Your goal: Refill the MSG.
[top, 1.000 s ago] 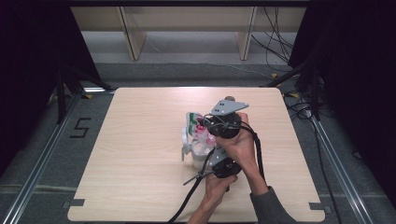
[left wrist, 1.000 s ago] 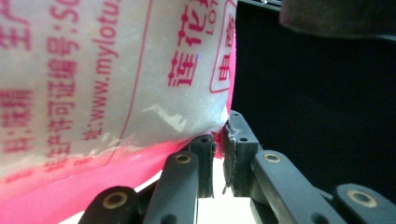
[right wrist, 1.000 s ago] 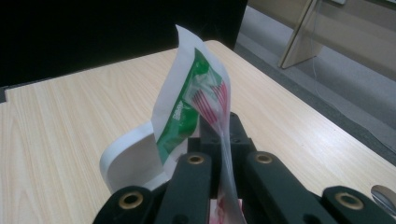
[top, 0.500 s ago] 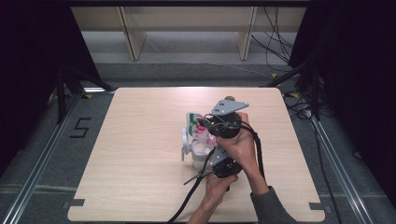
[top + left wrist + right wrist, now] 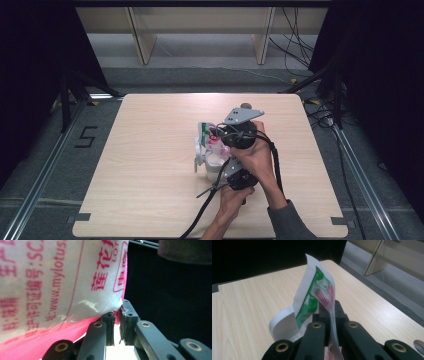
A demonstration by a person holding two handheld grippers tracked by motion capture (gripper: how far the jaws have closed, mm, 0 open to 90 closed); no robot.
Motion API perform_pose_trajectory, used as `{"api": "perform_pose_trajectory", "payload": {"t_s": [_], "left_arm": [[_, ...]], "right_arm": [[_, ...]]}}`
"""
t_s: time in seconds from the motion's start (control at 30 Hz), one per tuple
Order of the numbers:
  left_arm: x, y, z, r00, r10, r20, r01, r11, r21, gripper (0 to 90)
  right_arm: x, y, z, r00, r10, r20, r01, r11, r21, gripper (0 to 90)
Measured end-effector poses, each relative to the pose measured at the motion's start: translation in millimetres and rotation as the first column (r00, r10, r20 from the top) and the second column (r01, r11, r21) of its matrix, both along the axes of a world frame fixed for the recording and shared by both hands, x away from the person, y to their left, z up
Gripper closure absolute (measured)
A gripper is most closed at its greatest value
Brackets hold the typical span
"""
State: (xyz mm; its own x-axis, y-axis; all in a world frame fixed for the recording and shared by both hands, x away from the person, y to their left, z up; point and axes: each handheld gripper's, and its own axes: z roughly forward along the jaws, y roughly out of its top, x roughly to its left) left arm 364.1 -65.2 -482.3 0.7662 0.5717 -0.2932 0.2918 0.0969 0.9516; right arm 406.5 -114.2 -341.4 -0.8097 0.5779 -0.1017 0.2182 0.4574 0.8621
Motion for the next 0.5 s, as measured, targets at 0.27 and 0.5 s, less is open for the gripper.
{"api": "perform_pose_trajectory", "payload": {"t_s": [0.27, 0.5], "left_arm": [[1.2, 0.1, 1.0, 1.0000, 0.000, 0.002, -0.001, 1.0000, 0.007, 82.6], [1.5, -0.1, 1.0, 1.0000, -0.001, 0.002, 0.001, 1.0000, 0.008, 82.6]], "right_arm": [[0.3, -0.6, 0.6, 1.0000, 0.006, -0.005, -0.006, 1.000, -0.004, 90.0], [0.6, -0.7, 0.6, 1.0000, 0.001, 0.003, -0.001, 1.000, 0.007, 90.0]]}}
